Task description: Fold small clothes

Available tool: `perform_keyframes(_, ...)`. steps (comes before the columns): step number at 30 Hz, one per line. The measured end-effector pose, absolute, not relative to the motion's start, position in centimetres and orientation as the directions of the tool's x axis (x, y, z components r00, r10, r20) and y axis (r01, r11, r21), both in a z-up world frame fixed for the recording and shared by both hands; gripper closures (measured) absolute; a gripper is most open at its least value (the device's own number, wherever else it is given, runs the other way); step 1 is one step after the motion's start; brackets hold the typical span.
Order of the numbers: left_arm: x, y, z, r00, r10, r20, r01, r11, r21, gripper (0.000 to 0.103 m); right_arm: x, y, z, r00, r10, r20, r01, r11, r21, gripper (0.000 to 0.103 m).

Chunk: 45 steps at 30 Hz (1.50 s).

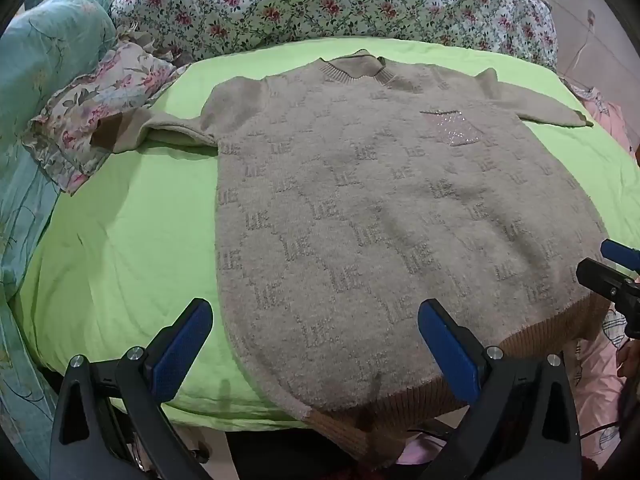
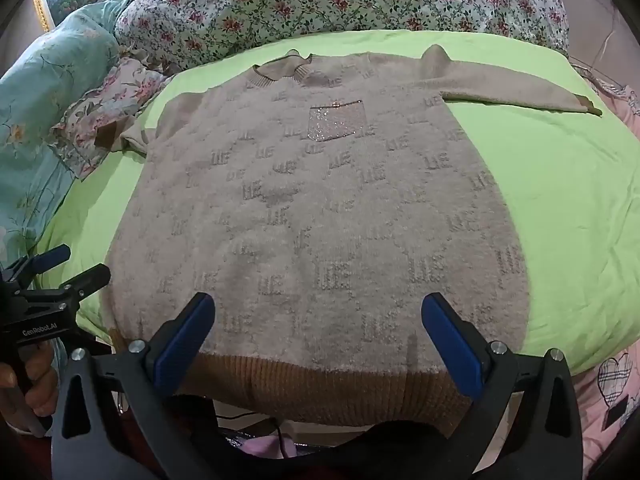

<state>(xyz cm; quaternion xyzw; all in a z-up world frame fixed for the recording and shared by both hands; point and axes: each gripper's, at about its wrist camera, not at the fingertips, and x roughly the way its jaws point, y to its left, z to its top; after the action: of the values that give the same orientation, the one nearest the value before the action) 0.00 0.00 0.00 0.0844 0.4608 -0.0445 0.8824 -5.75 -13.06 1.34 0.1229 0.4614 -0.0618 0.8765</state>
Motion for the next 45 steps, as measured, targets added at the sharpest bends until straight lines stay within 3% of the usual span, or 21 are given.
perform_keyframes(29,0.6,-0.2,-0.2,0.571,-0.01,-0.821,0.171,0.979,0.108,0.0,-5.2,-12.9,1.3,0.571,0.013,-0.821,0.218,0.962,0.166,0.0)
perform_keyframes(45,1.6,-0.6,-0.2,0.583,-0.084,-0.808,0.178,0.984,0.026,0.0,-4.8,-13.8,1.3,0.529,0.0,-0.849,0.241,0.959,0.151,0.0)
